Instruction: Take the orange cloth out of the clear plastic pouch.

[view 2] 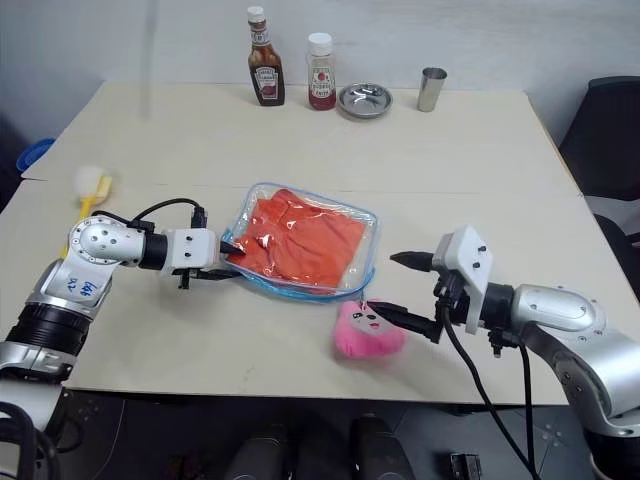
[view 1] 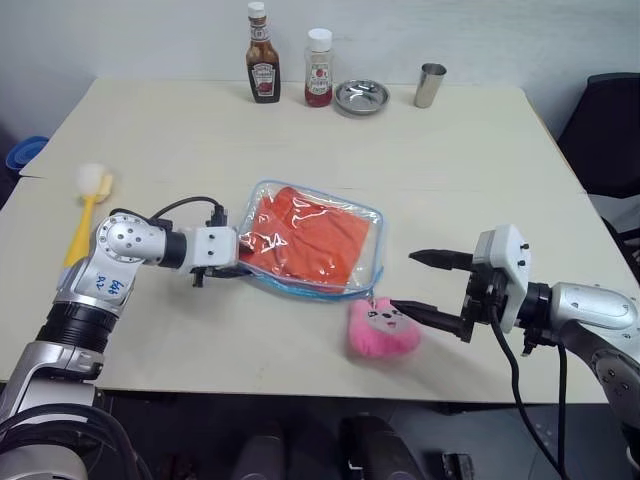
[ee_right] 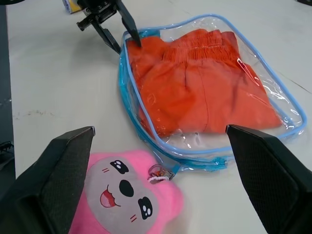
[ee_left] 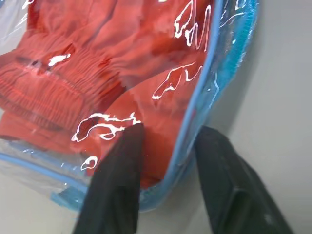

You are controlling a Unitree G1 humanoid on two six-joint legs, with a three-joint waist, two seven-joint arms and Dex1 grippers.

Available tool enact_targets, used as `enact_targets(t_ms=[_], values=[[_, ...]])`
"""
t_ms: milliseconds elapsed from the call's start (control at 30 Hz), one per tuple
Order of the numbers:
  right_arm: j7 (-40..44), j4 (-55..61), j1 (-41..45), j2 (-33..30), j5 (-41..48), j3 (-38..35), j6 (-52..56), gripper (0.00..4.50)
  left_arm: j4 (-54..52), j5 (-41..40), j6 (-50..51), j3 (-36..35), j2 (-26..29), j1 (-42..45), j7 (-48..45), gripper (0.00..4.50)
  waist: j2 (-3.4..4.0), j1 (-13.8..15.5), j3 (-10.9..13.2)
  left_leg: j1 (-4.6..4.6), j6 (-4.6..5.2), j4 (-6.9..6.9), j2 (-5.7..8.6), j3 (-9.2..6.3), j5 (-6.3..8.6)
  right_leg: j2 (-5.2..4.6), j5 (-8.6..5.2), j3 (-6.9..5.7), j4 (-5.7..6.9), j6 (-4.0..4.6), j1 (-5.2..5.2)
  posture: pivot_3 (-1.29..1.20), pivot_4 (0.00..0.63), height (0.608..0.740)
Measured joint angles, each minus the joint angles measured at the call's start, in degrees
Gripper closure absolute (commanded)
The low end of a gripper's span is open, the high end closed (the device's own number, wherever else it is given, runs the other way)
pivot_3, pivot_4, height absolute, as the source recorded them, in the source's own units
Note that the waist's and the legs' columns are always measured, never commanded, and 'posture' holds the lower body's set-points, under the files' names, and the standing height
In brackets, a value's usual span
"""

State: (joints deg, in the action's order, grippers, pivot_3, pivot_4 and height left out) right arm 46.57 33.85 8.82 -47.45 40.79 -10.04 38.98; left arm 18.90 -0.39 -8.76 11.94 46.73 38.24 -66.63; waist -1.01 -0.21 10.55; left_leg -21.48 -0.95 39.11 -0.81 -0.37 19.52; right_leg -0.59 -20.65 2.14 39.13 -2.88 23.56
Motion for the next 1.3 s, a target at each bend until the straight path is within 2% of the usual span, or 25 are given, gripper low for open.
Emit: enact_targets(t_ms=[33, 133, 267, 400, 500, 667, 700, 800, 1033, 1100, 1133, 1300], values=[[-0.11, 0.09, -0.52, -0.05, -0.01, -0.35, 0.06, 0.00, -2.34, -1.21, 2.66, -0.24, 0.05, -1.31, -0.90, 4.00, 0.00, -0.02, 0.00, 0.00, 0.00, 0.00, 0.00, 0.00, 0.00, 0.00, 0.00, 0.00, 0.00, 0.00, 0.00, 0.00, 0.150, 0.740], [-0.95, 0.44, -2.18, -0.40, 0.02, -1.97, 0.55, 0.00, -11.49, -4.30, 12.58, -0.74, -0.55, -5.62, -1.36, 4.00, 0.00, 0.01, 0.00, 0.00, -0.01, -0.01, -0.01, -0.03, -0.01, -0.01, 0.00, 0.00, 0.08, 0.00, -0.02, 0.00, 0.150, 0.740], [-1.80, 3.60, -9.21, -1.52, -1.01, -3.93, 1.13, 0.00, -24.26, -4.20, 26.79, -0.64, -3.30, -9.49, 4.52, 4.00, -0.02, 0.40, -0.01, -0.01, 0.03, 0.02, 0.01, -0.15, 0.02, -0.01, 0.00, -0.04, -0.03, -0.01, -0.11, 0.00, 0.150, 0.740], [-2.27, 5.56, -14.26, -1.52, -1.33, -4.08, 1.17, 0.00, -29.33, -2.90, 30.46, -0.42, -3.66, -11.28, 7.67, 4.00, -0.02, 0.06, -0.02, 0.08, 0.02, 0.02, 0.01, -0.09, 0.01, 0.05, 0.00, 0.02, 0.04, -0.01, -0.12, 0.00, 0.150, 0.740], [-2.31, 5.95, -15.19, -1.52, -2.85, -3.34, 0.80, 0.00, -29.46, -1.77, 29.63, -0.05, -3.66, -11.93, 8.59, 3.41, -0.03, -0.11, -0.02, 0.19, 0.02, 0.00, 0.00, -0.04, 0.01, 0.08, 0.00, 0.07, 0.13, -0.01, -0.13, 0.00, 0.150, 0.740], [-1.73, 3.74, -14.40, -1.14, -7.33, 2.21, -1.88, 0.00, -29.41, -1.67, 27.97, -0.17, -2.78, -12.29, 8.30, 1.89, -0.03, 0.01, -0.02, 0.19, 0.01, 0.00, 0.01, -0.03, 0.00, 0.06, 0.00, 0.08, 0.11, 0.00, -0.14, 0.00, 0.150, 0.740], [-1.38, 2.32, -13.95, -1.03, -8.39, 3.63, -2.83, 0.40, -29.42, -1.70, 27.86, -0.23, -2.78, -12.35, 8.32, 1.57, -0.03, 0.03, -0.02, 0.19, 0.01, 0.00, 0.02, -0.03, 0.00, 0.06, 0.00, 0.08, 0.11, -0.01, -0.14, 0.00, 0.150, 0.740], [0.18, -1.25, -13.45, -0.76, -11.37, 6.97, -5.65, 1.33, -29.49, -3.09, 28.28, -1.60, -2.78, -13.17, 8.21, 1.57, -0.03, 0.05, -0.02, 0.18, 0.01, 0.00, 0.01, -0.04, 0.00, 0.06, 0.00, 0.07, 0.11, -0.01, -0.13, 0.00, 0.150, 0.740], [4.85, -6.18, -11.43, 0.95, -13.87, 10.74, -11.58, 3.74, -34.49, -17.90, 36.19, -11.64, -0.98, -13.60, 2.69, 1.57, -0.03, -0.12, -0.02, 0.22, 0.01, -0.01, -0.01, -0.06, 0.00, 0.07, 0.00, 0.05, 0.11, 0.00, -0.16, 0.00, 0.150, 0.740], [5.75, -7.06, -10.20, 1.75, -14.31, 12.33, -12.14, 4.35, -34.61, -19.35, 37.16, -11.84, -1.07, -12.24, 2.59, 1.57, -0.04, -0.05, -0.02, 0.26, 0.00, 0.01, -0.01, -0.07, 0.00, 0.07, 0.00, 0.05, 0.11, 0.00, -0.21, 0.00, 0.150, 0.740], [6.18, -7.23, -9.29, 2.36, -14.55, 13.28, -12.31, 4.49, -34.58, -19.47, 37.41, -11.16, -1.70, -11.08, 2.63, 1.57, -0.05, -0.03, -0.03, 0.26, 0.00, 0.01, 0.00, -0.07, 0.00, 0.07, 0.00, 0.05, 0.11, -0.01, -0.21, 0.00, 0.150, 0.740], [7.24, -7.93, -5.50, 3.94, -15.89, 17.27, -12.39, 4.49, -32.44, -18.57, 36.41, -2.20, -8.30, -3.42, 1.23, 1.57, -0.07, 0.07, -0.04, 0.22, -0.07, 0.04, 0.03, -0.06, -0.04, 0.08, 0.00, 0.05, 0.10, 0.00, -0.20, 0.00, 0.150, 0.740]])
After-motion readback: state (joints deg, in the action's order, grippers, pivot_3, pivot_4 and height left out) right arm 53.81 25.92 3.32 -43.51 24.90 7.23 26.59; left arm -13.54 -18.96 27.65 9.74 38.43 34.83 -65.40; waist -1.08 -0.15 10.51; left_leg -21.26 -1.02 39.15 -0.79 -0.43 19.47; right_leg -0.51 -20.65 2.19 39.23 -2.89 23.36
